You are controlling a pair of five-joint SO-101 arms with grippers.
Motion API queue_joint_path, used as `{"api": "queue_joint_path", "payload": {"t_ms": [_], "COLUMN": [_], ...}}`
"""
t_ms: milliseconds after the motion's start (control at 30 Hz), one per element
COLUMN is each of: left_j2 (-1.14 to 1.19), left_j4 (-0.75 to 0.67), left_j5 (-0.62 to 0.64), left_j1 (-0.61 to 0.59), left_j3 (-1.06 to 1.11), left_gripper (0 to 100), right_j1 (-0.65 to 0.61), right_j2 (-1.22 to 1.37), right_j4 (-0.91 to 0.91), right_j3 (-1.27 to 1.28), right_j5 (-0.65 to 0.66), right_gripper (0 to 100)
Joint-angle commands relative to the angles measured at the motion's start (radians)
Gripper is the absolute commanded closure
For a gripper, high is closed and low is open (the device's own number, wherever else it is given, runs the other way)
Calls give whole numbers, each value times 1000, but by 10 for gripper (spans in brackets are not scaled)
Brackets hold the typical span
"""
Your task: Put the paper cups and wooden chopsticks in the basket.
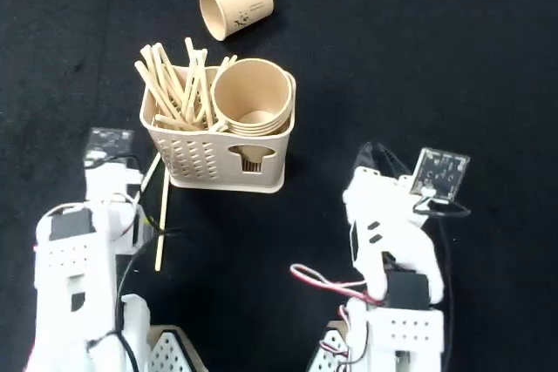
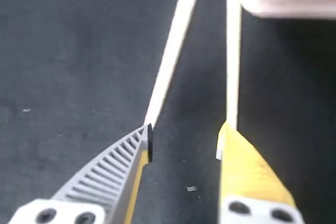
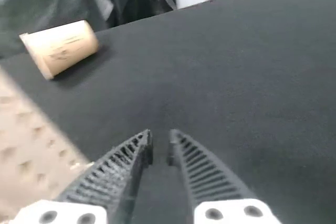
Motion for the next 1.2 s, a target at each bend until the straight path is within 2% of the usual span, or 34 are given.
{"api": "queue_joint_path", "payload": {"t_ms": [0,133,267,500,667,733,833,967,1067,1167], "left_j2": [-203,-391,-582,-873,-893,-895,-898,-898,-898,-898], "left_j4": [-14,-25,-15,80,106,104,106,106,104,104], "left_j5": [54,64,64,60,58,58,58,57,54,29], "left_j1": [-30,-31,-31,-31,-28,-27,-25,-30,-25,-25], "left_j3": [62,188,288,378,384,384,386,389,392,392], "left_gripper": [784,784,784,782,780,780,781,781,781,782], "right_j1": [-130,-184,-189,-190,-244,-304,-391,-479,-496,-496], "right_j2": [13,151,443,952,1171,1242,1337,1466,1552,1607], "right_j4": [288,459,562,807,962,1011,1034,1034,1037,1039], "right_j3": [-351,-670,-931,-1438,-1781,-1897,-2011,-2058,-2055,-2035], "right_j5": [-3,-5,-3,-8,-48,-66,-101,-107,-106,-104], "right_gripper": [868,864,863,863,863,863,842,740,693,691]}}
